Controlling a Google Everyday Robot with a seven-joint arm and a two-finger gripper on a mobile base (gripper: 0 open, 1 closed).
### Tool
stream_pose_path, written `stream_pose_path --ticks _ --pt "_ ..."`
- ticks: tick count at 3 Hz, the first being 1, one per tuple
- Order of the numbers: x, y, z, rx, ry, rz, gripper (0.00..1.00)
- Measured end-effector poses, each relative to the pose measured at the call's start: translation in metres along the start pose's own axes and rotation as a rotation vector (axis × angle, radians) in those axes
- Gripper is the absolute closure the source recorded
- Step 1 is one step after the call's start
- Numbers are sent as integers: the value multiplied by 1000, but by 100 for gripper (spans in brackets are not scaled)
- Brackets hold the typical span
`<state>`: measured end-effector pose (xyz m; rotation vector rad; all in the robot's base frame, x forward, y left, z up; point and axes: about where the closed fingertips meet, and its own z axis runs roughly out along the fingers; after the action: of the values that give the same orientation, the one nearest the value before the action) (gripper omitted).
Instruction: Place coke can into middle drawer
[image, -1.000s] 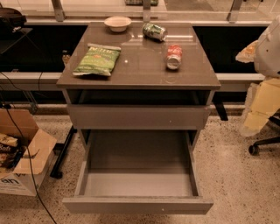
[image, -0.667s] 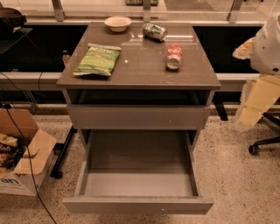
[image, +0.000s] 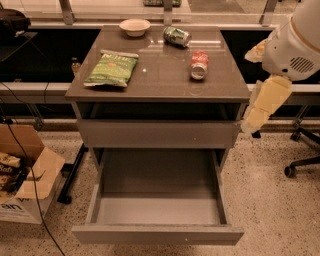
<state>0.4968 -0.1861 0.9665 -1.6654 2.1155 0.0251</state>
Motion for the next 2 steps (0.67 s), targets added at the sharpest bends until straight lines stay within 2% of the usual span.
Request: stream_pose_path --ticks 1,2 --pt "-7 -16 16 -12 -37 4 0" --pt "-7 -17 17 -13 -38 5 0"
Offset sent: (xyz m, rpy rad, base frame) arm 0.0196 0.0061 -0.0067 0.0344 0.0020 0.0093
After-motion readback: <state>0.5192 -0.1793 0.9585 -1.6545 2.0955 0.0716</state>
